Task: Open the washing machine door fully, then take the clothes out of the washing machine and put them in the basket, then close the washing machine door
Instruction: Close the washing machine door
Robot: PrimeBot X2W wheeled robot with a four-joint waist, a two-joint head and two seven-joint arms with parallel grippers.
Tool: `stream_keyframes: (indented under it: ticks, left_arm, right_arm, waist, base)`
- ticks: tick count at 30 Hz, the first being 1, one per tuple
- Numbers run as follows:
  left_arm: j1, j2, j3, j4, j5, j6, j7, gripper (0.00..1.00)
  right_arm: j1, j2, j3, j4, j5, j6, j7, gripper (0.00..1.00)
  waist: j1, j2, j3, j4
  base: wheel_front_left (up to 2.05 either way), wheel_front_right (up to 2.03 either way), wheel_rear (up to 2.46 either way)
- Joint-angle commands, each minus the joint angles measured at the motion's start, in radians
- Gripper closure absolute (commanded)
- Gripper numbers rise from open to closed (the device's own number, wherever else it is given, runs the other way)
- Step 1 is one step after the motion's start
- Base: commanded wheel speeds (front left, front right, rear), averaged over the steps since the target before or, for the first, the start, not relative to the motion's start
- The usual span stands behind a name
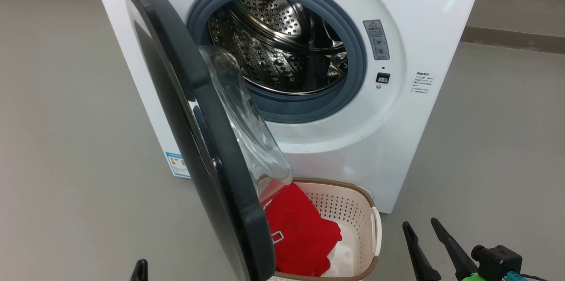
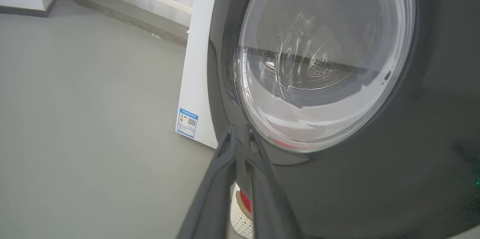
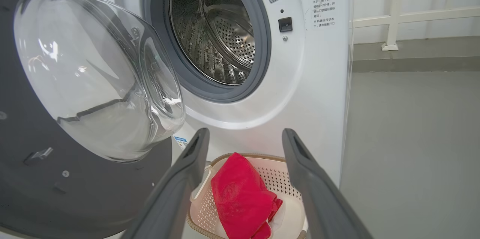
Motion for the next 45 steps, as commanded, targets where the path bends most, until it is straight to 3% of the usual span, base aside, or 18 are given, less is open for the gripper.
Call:
stream_keyframes:
  ticks: [1, 6, 11, 14, 18, 23, 31, 38, 45]
  left_arm:
    - [-0.049, 0.004, 0.018, -0.030, -0.042, -0.005, -0.012, 1.00]
    - [-0.069, 0.015, -0.057, -0.069, -0.380, -0.005, -0.012, 1.00]
    - [-0.081, 0.091, -0.162, -0.171, -0.798, -0.005, 0.003, 1.00]
    - [-0.081, 0.143, -0.198, -0.258, -1.014, -0.005, 0.080, 1.00]
    - [-0.065, 0.198, -0.201, -0.375, -1.213, -0.005, 0.237, 1.00]
    - [-0.057, 0.203, -0.196, -0.426, -1.263, -0.005, 0.391, 1.00]
    - [-0.070, 0.163, -0.170, -0.436, -1.230, -0.005, 0.484, 1.00]
    - [-0.113, 0.125, -0.167, -0.427, -1.185, -0.005, 0.518, 1.00]
    - [-0.213, 0.101, -0.201, -0.391, -1.120, -0.005, 0.477, 1.00]
  right_arm:
    - [-0.028, -0.007, 0.014, -0.026, 0.000, 0.006, -0.007, 0.00]
    - [-0.030, -0.004, 0.014, -0.026, 0.000, 0.006, -0.007, 0.00]
    - [-0.036, -0.004, 0.012, -0.028, -0.001, 0.006, -0.007, 0.00]
    - [-0.041, -0.005, 0.010, -0.030, -0.002, 0.006, -0.007, 0.00]
    - [-0.051, -0.007, 0.006, -0.033, -0.003, 0.006, -0.007, 0.00]
    - [-0.061, -0.010, 0.003, -0.035, -0.003, 0.006, -0.007, 0.00]
    - [-0.077, -0.012, 0.006, -0.036, -0.004, 0.006, -0.007, 0.00]
    - [-0.091, -0.014, 0.007, -0.038, -0.004, 0.006, -0.007, 0.00]
    - [-0.111, -0.012, 0.007, -0.041, -0.004, 0.006, -0.007, 0.00]
  waist:
    - [0.0001, 0.0000, 0.002, -0.002]
    - [0.0001, 0.0000, 0.009, -0.012]
    - [0.0001, 0.0000, 0.026, -0.028]
    - [0.0001, 0.0000, 0.038, -0.037]
    - [0.0001, 0.0000, 0.058, -0.052]
    - [0.0001, 0.0000, 0.075, -0.065]
    - [0.0001, 0.0000, 0.095, -0.099]
    - [0.0001, 0.0000, 0.114, -0.149]
    - [0.0001, 0.0000, 0.141, -0.217]
  base:
    - [0.00, 0.00, 0.00]
    - [0.00, 0.00, 0.00]
    - [0.00, 0.00, 0.00]
    - [0.00, 0.00, 0.00]
    - [0.00, 0.00, 0.00]
    - [0.00, 0.00, 0.00]
    - [0.00, 0.00, 0.00]
    - [0.00, 0.00, 0.00]
    - [0.00, 0.00, 0.00]
